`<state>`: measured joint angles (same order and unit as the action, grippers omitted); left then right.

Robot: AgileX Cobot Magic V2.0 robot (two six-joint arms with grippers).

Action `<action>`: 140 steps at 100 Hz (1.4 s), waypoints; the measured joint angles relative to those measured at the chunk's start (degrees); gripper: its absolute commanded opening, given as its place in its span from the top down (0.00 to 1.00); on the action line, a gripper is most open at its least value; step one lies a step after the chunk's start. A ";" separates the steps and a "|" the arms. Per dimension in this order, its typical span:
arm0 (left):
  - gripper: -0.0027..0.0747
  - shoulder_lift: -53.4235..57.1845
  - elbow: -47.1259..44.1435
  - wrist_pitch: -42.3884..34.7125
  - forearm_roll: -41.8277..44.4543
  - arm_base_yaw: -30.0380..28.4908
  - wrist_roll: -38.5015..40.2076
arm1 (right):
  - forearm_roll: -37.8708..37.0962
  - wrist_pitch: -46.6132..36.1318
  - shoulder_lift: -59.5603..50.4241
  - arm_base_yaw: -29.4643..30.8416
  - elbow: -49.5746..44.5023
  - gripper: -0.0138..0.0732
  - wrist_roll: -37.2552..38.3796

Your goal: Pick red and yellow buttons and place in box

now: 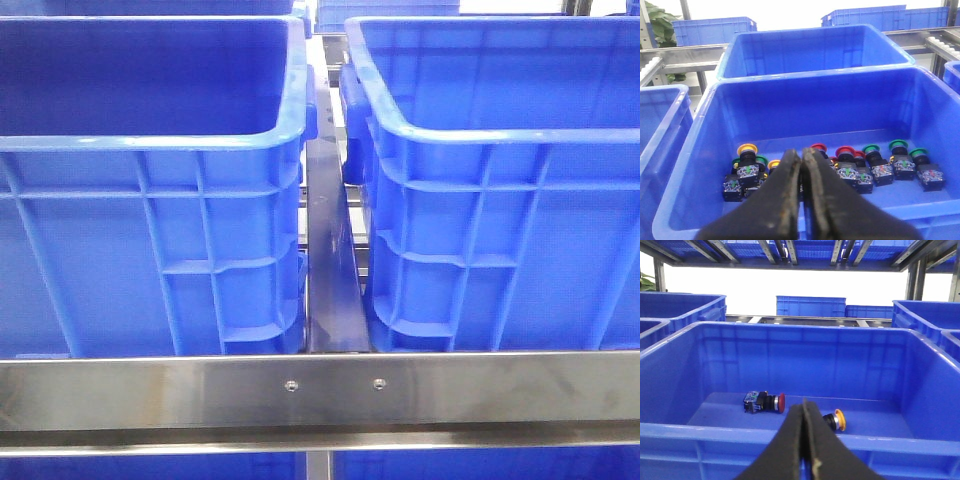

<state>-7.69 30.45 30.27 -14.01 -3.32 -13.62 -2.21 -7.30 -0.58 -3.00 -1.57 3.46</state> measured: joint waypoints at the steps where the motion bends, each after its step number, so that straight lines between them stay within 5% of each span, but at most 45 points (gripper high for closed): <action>1: 0.99 0.00 0.00 0.00 0.00 0.00 0.00 | 0.00 0.00 0.00 0.00 0.00 0.92 0.00; 28: 0.99 0.00 -1.89 -2.37 0.44 0.00 0.25 | 0.00 0.00 0.00 0.00 0.00 0.92 0.00; 57: 0.99 4.53 -14.42 -11.52 7.69 0.00 9.17 | 0.00 0.00 0.00 0.00 0.00 0.92 0.00; 92: 0.99 7.99 -26.48 -15.27 12.43 2.97 10.53 | 0.00 -0.15 0.00 0.00 0.00 0.92 0.00; 140: 0.99 7.99 -30.50 -31.00 13.48 5.24 10.53 | 0.00 -0.38 0.00 0.00 0.00 0.92 0.00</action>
<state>0.30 -0.05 -0.73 -0.52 1.92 -3.10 -2.21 -7.68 -0.58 -3.00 -1.57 3.46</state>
